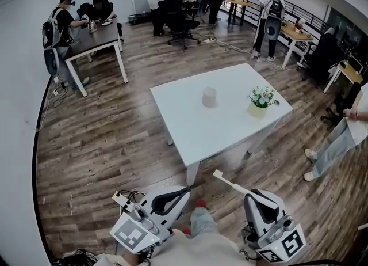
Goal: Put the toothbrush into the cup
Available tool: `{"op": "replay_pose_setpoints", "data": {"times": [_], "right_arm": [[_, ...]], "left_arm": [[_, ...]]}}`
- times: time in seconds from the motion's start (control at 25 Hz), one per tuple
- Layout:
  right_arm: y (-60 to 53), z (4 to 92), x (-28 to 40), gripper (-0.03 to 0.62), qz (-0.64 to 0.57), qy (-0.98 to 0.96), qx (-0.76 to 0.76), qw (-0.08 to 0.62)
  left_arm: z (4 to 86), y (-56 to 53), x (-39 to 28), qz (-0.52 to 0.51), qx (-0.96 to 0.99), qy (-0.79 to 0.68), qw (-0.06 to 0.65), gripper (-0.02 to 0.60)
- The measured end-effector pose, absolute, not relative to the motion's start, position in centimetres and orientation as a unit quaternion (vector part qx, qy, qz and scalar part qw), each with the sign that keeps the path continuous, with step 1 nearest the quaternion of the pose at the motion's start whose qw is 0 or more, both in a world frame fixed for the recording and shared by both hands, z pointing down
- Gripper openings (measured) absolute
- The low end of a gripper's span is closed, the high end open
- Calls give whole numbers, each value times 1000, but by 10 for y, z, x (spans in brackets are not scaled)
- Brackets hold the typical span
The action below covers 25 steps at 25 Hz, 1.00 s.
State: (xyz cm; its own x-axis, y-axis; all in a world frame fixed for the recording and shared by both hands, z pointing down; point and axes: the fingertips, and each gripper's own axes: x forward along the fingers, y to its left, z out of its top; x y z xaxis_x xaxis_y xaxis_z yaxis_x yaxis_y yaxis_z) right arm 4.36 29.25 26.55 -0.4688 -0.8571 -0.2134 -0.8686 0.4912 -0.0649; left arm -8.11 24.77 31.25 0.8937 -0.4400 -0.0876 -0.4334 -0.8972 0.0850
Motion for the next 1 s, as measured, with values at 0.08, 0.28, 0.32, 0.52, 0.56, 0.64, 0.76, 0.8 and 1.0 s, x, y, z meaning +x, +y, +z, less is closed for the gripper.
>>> {"op": "replay_pose_setpoints", "data": {"times": [0.08, 0.28, 0.32, 0.52, 0.56, 0.64, 0.76, 0.8, 1.0], "right_arm": [[281, 266, 46, 58, 27, 858, -502, 108], [249, 268, 56, 58, 21, 861, -496, 106], [243, 268, 59, 58, 21, 862, -495, 106], [204, 273, 72, 58, 16, 866, -489, 106], [197, 274, 75, 58, 15, 867, -487, 105], [183, 275, 80, 58, 12, 868, -485, 104], [162, 275, 89, 58, 6, 871, -481, 105], [155, 275, 92, 58, 3, 871, -480, 105], [121, 277, 108, 58, -6, 873, -476, 106]], "left_arm": [[314, 236, -79, -51, 972, -226, 33, 8], [314, 206, -68, -51, 971, -230, 36, 8], [316, 200, -65, -49, 971, -231, 38, 8], [318, 162, -52, -50, 969, -239, 39, 8], [318, 155, -49, -49, 969, -240, 39, 8], [319, 142, -44, -46, 968, -243, 40, 8], [316, 121, -36, -47, 966, -249, 39, 8], [316, 115, -34, -46, 966, -251, 41, 8], [316, 80, -20, -41, 964, -258, 43, 8]]}}
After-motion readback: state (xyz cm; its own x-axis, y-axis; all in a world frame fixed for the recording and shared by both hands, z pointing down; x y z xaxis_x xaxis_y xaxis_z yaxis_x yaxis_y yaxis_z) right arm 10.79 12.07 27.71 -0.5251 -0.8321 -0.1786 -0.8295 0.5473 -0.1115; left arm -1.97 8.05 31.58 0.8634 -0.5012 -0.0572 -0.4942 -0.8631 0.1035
